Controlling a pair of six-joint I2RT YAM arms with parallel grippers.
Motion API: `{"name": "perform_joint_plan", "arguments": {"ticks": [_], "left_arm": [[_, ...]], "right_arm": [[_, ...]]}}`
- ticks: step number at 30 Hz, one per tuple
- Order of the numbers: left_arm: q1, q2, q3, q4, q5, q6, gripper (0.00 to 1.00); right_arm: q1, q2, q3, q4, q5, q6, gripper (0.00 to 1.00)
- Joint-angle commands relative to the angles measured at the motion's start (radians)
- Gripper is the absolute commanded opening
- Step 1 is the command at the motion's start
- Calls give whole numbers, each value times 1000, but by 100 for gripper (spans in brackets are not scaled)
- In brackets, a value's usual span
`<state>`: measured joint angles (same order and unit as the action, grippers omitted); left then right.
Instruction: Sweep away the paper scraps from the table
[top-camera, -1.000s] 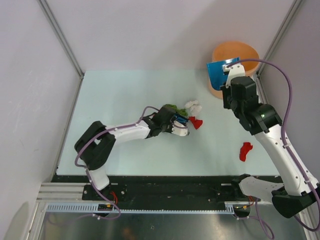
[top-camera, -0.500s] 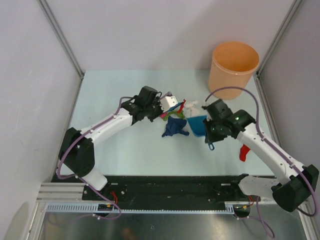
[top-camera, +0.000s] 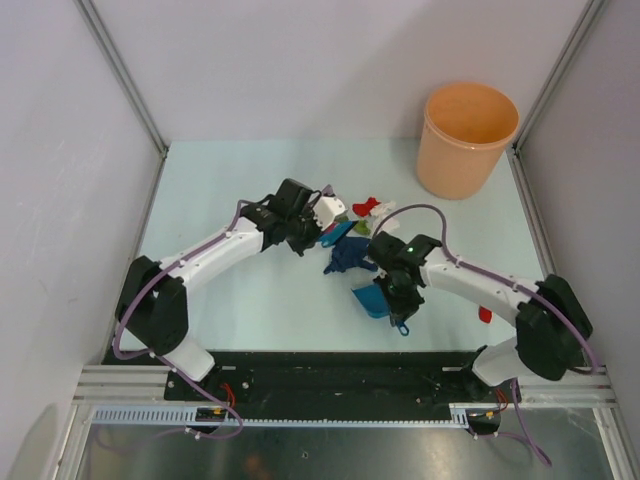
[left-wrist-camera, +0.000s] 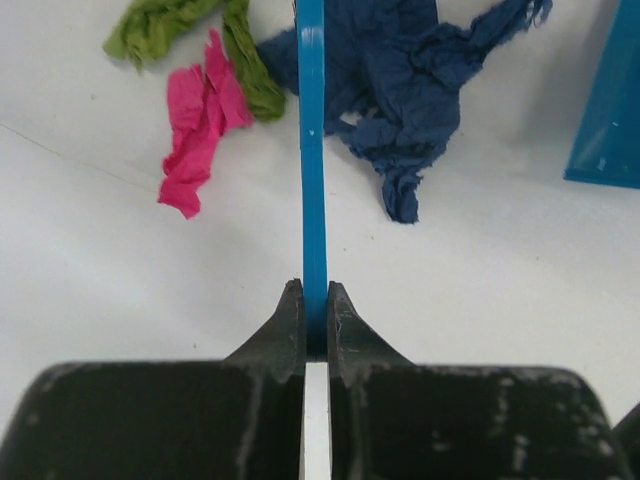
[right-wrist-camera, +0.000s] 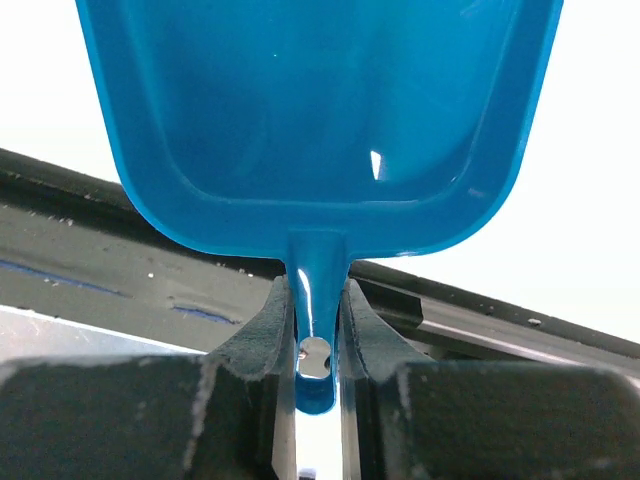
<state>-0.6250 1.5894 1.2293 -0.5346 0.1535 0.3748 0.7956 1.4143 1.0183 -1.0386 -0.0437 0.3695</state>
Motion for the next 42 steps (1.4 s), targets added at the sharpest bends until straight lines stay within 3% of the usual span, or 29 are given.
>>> {"name": "perform_joint_plan", "arguments": {"ticks": [1,6,10,17,20,23,28,36,42], "left_arm": [[7,-49,-37,-41,35,-40,0],[5,24,-27,-41,73,-39,0],[7,52,-8,-42,216,-31,0],[2,-66,-77,-77,449,61,0],[2,-127,-106,-94,475,84,0],[4,-164,-102,-96,417,58,0],[27,-170,-51,-94,175,9,0],[65,-200,-18,-96,104,4,0],[119,-223,-7,-96,106,6,0]], "right_arm": [[17,78,8,45,42,5,0],[25,201,28,78,110,-15,0],[27,244,48,158,163,-56,0],[39,252,54,324,271,-129,0],[47,239,52,359,291,-147,0],[53,224,49,367,288,-156,0],[77,195,25,357,243,-164,0],[134,149,11,316,262,-141,0],[143,71,11,327,173,-172,0]]}}
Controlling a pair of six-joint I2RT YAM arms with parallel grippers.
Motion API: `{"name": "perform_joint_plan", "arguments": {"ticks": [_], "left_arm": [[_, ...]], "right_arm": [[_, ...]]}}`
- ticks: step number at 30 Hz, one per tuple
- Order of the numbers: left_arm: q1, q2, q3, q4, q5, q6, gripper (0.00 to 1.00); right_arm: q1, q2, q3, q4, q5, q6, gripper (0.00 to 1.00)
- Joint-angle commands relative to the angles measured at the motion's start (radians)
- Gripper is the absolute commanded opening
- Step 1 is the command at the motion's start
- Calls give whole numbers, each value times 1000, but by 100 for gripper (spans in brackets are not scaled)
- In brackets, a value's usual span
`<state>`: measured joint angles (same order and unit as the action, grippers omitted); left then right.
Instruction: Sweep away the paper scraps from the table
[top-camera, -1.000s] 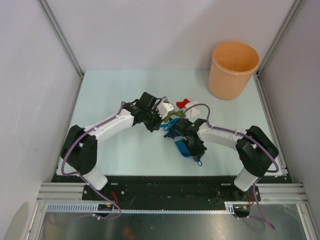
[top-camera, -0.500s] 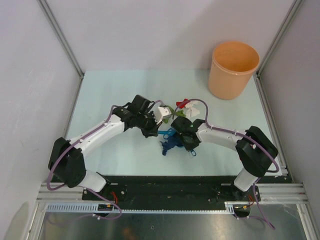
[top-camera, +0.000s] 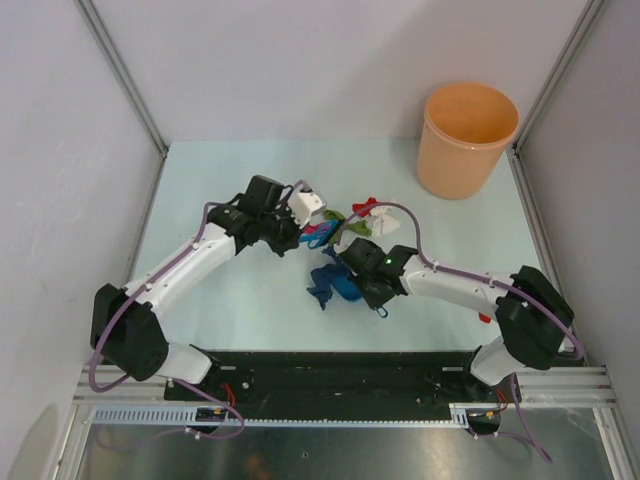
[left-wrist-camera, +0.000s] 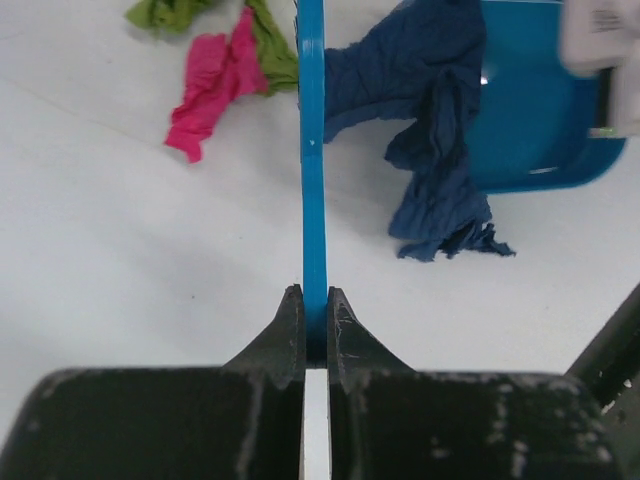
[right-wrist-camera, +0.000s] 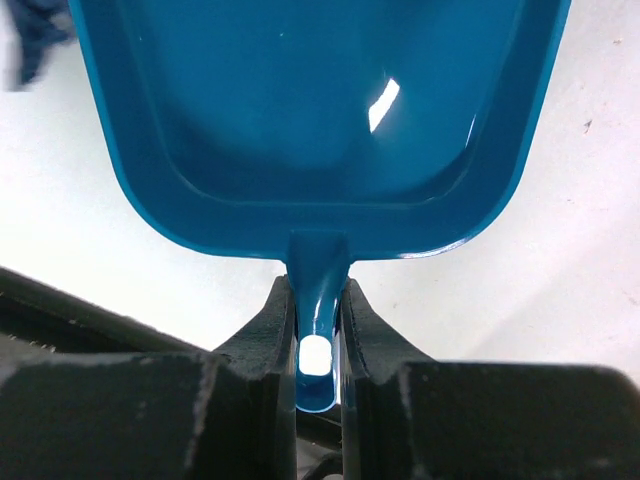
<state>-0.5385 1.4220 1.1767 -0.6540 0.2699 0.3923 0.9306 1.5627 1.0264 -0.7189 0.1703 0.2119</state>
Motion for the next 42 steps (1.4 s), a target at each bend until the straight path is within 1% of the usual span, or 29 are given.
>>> {"name": "perform_joint_plan", "arguments": {"ticks": [1,5,8,14,18,22,24,26,29,31,35,38,39,42], "left_arm": [[34,-61,44,25,-11,-12,0],[54,-72,38,24,-2,-13,0],[64,-77,24,24,43,-17,0],[74,-60,-3,25,-3,-17,0],[77,3,-8,25,15,-26,0],[71,84,17,25,92,-44,0],[51,112,34,27,123,-43,0],[32,155,41,27,127,-30,0],[12,205,55,28,144,-27,0],[5,218,63,28,179,-29,0],[-20,198,57,27,258,-10,0],[-34,170,38,27,328,13,0],[-34,155,35,27,337,10,0],[-25,114,47,27,295,0,0]], "right_arm": [[10,-84,3,9,-45,-23,0],[5,-92,3,13,-43,-34,0],[-9,-50,3,3,-34,-22,0],[-30,31,6,-91,-3,50,0],[-39,36,20,-112,-66,69,0],[-81,74,38,-143,-38,54,0],[-104,89,46,-145,-38,43,0],[-125,106,52,-131,-38,23,0],[-118,128,72,-94,-43,-23,0],[-110,145,87,-68,-46,-63,0],[-105,206,110,-50,-49,-92,0],[-107,201,113,-19,-52,-83,0],[-110,186,113,-14,-52,-82,0],[-111,140,110,-1,-54,-68,0]]}}
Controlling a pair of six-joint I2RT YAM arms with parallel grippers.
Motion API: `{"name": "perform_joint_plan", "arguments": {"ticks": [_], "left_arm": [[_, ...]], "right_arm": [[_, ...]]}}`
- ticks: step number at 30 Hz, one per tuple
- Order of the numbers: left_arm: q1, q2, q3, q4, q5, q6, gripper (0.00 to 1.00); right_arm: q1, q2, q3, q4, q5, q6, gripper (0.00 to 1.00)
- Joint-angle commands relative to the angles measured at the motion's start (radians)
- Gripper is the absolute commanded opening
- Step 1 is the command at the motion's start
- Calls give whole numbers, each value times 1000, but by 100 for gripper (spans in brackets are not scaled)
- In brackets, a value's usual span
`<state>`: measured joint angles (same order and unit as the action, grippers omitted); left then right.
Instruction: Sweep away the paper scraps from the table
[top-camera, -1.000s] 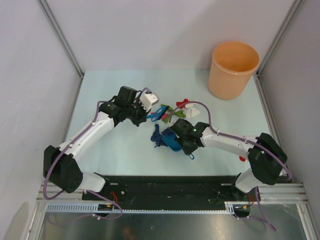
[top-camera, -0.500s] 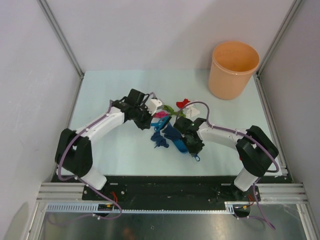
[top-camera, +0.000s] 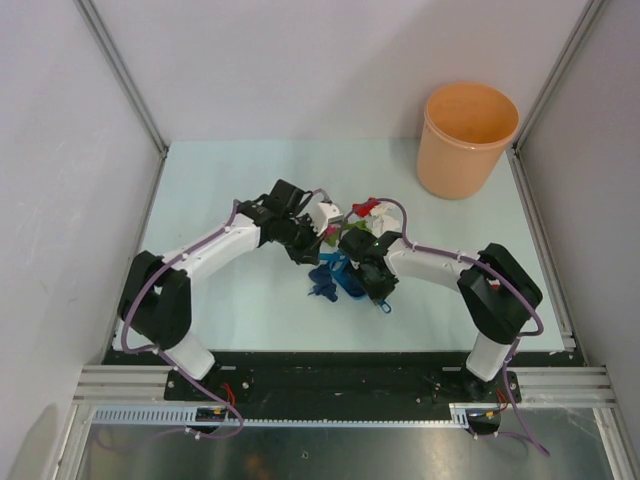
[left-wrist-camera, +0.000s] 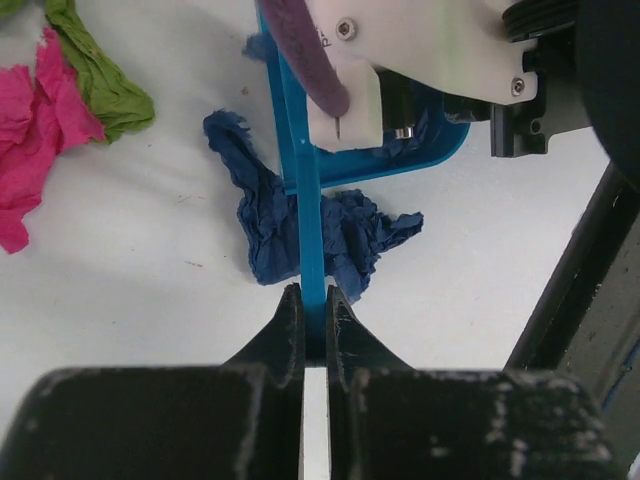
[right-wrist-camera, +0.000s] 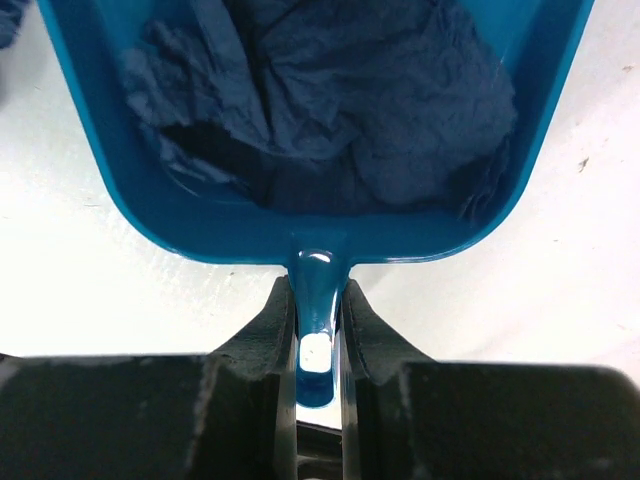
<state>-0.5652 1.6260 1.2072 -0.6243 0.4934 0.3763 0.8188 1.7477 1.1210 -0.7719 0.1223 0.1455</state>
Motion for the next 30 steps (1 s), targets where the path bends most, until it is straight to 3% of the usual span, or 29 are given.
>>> {"name": "perform_joint_plan", "arguments": {"ticks": [1,8,18,25,30], "left_arm": [[8,-98,20,-3,45,13,0],[56,-175,9,-5,43,9,0],[102,-288,29,-74,180,38,0],[103,-284,28,-138,159,67,0],[114,-319,118,-149,146,-3,0]], "right_arm": [[2,-57,16,54,-6,-1,0],[0,-148,-23,109,-62,-9,0],[-3,-175,-26,137,-27,-12,0],[0,-201,-29,166,0,-14,0],[0,-217,-46,198,-21,-21,0]]}}
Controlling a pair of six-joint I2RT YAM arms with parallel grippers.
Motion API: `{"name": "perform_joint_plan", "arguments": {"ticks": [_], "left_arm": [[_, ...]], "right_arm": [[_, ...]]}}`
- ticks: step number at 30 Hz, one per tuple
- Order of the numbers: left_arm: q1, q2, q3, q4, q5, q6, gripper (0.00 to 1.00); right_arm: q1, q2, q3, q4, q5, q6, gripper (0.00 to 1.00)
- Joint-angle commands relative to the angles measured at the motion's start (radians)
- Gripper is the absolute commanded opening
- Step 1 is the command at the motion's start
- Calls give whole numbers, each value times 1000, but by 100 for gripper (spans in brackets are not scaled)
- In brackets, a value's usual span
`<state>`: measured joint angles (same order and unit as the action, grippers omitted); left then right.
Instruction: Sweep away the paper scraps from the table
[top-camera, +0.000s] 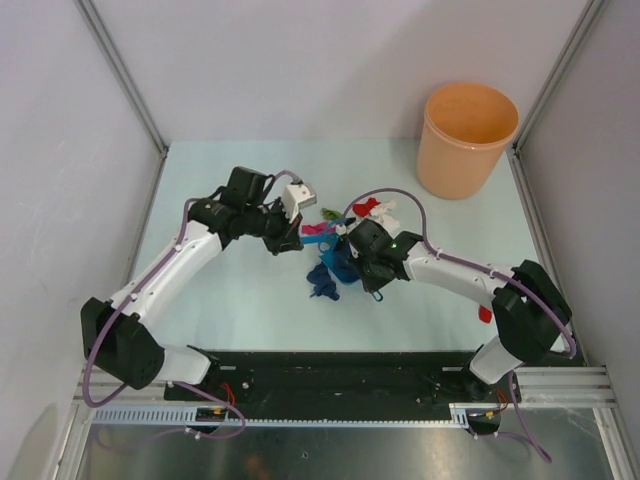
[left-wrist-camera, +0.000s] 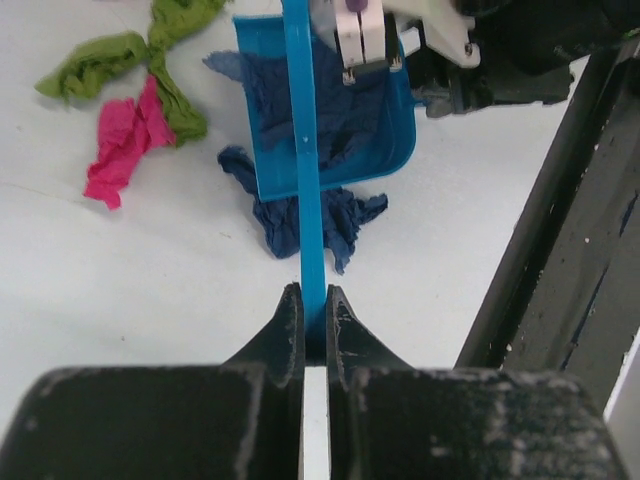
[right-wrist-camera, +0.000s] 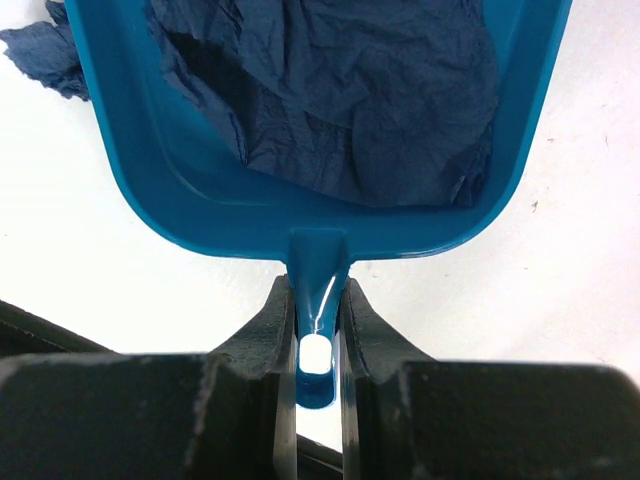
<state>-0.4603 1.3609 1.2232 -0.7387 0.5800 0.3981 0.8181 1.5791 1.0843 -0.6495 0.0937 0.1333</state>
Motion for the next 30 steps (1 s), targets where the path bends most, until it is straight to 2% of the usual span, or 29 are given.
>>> {"name": "perform_joint_plan", "arguments": {"ticks": [1,5,10,15,22,29,30], "left_arm": [[14,-57,116,-37,43,-36,0],[110,-51,163,-37,-69,-56,0],[267,-40,154,-34,-118,-61,0],[304,-54,82,-34,-198,-27,0],[304,-97,-62,-34,-227,5,0],[290,-137,-201,-34,-206,19,0],[288,-143,-211,-34,-203,21,0]], "right_arm": [[3,-51,-11,77,9,-11,0],[4,-76,-14,77,6,-11,0],[7,-139,-12,68,-2,-27,0],[-7,-188,35,-37,8,-27,0],[-85,-153,284,-259,113,-49,0],[-298,-35,604,-370,158,-130,0],[-344,-12,693,-378,187,-130,0]]}}
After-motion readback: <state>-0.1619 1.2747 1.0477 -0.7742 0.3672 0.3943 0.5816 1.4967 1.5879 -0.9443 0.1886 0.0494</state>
